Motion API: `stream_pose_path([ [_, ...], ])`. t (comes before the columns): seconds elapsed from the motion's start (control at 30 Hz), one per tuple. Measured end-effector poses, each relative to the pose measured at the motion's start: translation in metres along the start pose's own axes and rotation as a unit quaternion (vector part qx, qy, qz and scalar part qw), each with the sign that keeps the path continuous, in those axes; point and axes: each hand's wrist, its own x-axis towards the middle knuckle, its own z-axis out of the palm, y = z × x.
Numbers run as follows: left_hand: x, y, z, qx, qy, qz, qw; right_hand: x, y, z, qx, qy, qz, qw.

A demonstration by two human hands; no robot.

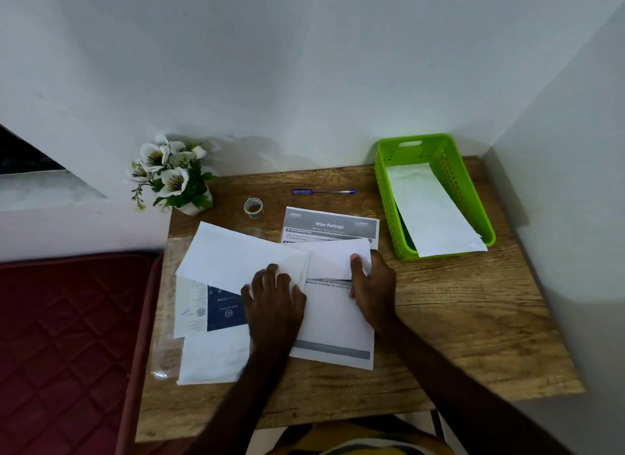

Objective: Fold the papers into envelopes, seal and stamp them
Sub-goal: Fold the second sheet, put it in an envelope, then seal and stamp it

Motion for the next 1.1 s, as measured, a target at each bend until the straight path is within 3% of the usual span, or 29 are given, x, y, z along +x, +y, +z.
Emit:
stream_pose_path([
  [0.23,0.002,0.004,0.002,0.014,0.009,0.025,1.0,0.042,-0.012,0.002,-0.095,-0.021,-0.079,0.992],
  [0.37,0.001,0.006,0.003,0.025,0.002,0.025,0.999,0.048,-0.021,0.0,-0.077,-0.071,-0.084,0.991],
  [0.6,-0.001,0.004,0.004,0.068,0.006,0.018,0.998,0.009,-0.058,-0.047,-0.035,-0.019,-0.253,0.967],
  [0.7,-0.002,-0.001,0.008,0.039,0.009,0.015,0.999,-0.003,-0.072,-0.069,0.01,0.012,-0.235,0.972],
  [0.83,-0.002,-0.002,0.007,-0.015,0.022,0.013,1.0,-0.011,-0.079,-0.09,0.065,-0.03,-0.177,0.982],
  [0.97,-0.003,-0.007,0.007,-0.048,0.032,0.01,0.998,-0.012,-0.066,-0.092,0.02,-0.089,-0.15,0.984],
  [1.1,-0.002,-0.008,0.008,-0.09,0.026,-0.015,0.996,-0.009,-0.05,-0.091,-0.005,-0.093,-0.131,0.987],
])
